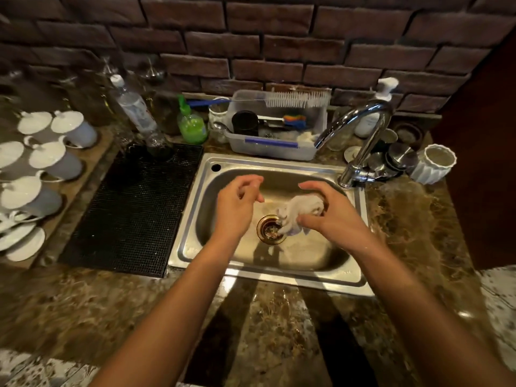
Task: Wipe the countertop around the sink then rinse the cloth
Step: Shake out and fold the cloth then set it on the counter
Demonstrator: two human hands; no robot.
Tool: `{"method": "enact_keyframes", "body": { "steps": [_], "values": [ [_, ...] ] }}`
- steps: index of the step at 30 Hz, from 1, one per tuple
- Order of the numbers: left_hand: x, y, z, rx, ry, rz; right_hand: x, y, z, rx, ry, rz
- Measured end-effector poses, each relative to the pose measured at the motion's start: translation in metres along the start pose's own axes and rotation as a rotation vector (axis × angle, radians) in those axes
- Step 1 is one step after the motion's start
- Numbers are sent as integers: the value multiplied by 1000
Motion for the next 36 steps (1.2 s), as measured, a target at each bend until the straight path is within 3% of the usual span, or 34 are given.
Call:
{"method": "enact_keyframes", "body": {
  "steps": [4,8,12,16,19,22,24,27,31,36],
  "values": [
    [22,-33,1,-224,-134,408,-1,2,11,-44,18,-83],
    [19,-16,-14,-220,-272,250,7,0,26,-109,11,-115],
    [15,-7,-29,-95,-244,321,15,1,46,15,75,-125],
    [2,10,-43,63,-170,221,26,-6,59,302,193,-101],
    [-5,18,-60,166,-126,231,33,-12,55,203,127,-16],
    [8,3,-83,35,-254,504,41,-19,71,-90,86,74],
    [19,-5,-93,-98,-371,646,43,-21,81,-148,87,86],
    [18,3,-108,-174,-503,617,47,-17,92,-77,116,-7],
    [13,17,-106,-321,-532,613,66,-13,102,42,161,-117],
    [14,33,-106,-422,-526,623,89,-23,113,8,168,-90]
  ]
}}
Point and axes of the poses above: each hand's wrist, its own x-axis away from the middle knuckle, its own y-axis out of the back of the hand, z = x × y, the point moved 10 cm from there along -x, towards the middle knuckle, and after that the axes turned 13 degrees about -z, right-handed, at the moved point
